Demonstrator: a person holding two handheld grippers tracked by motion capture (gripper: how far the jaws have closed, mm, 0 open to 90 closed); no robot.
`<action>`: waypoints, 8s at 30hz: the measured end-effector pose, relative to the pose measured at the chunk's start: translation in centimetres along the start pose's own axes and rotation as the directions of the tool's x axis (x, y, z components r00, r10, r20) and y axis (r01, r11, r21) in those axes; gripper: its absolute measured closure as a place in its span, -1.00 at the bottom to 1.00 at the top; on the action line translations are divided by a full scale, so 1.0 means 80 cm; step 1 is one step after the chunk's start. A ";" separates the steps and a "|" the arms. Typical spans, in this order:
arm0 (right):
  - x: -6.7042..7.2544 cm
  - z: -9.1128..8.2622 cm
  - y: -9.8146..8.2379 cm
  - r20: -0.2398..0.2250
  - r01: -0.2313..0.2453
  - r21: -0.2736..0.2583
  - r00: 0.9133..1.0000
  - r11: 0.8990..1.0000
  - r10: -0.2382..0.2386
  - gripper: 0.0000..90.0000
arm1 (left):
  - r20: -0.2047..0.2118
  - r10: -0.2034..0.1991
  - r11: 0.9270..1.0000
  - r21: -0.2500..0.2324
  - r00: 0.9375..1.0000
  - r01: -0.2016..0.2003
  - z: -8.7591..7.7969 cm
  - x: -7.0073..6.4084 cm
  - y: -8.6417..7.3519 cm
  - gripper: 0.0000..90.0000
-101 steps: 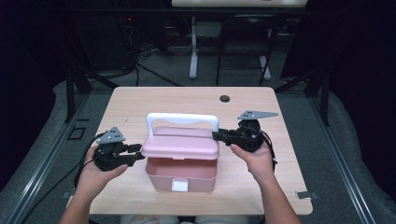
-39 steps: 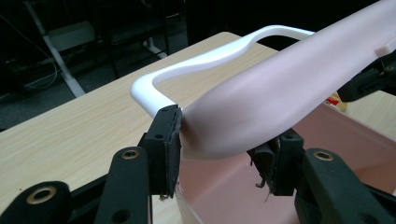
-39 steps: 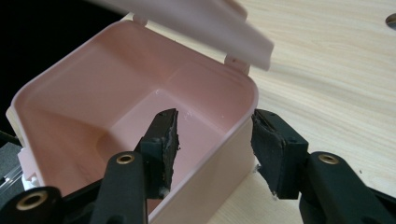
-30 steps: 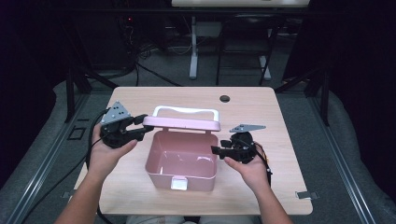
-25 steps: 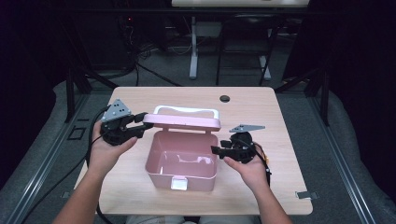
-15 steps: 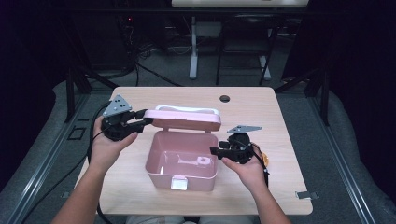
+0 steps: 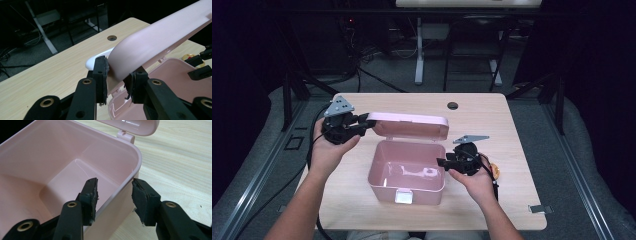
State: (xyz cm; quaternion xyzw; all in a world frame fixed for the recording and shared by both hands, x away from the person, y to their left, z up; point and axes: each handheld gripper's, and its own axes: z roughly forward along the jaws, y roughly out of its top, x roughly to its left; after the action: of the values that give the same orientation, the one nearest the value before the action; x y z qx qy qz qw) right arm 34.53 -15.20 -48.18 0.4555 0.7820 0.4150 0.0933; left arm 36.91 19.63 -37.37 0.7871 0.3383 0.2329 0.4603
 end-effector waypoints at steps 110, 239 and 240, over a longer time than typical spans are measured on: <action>0.009 0.007 -0.005 0.000 0.021 0.037 1.000 0.999 -0.021 0.24 | 0.033 -0.178 0.973 0.152 0.983 0.171 0.049 0.010 -0.100 0.11; -0.093 -0.045 0.014 0.211 0.033 0.204 0.974 0.978 -0.077 -0.20 | 0.150 -0.191 0.968 0.195 0.970 0.160 0.006 -0.038 -0.133 -0.13; -0.095 -0.044 0.013 0.215 0.031 0.208 0.974 0.978 -0.076 -0.20 | 0.147 -0.187 0.968 0.195 0.971 0.157 0.005 -0.038 -0.133 -0.13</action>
State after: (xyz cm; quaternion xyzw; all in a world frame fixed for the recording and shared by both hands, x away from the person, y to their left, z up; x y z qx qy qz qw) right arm 37.63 -22.94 -46.90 0.4847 0.8171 0.2769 0.1441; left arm 31.80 20.80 -47.09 0.8098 0.3863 0.0943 0.4314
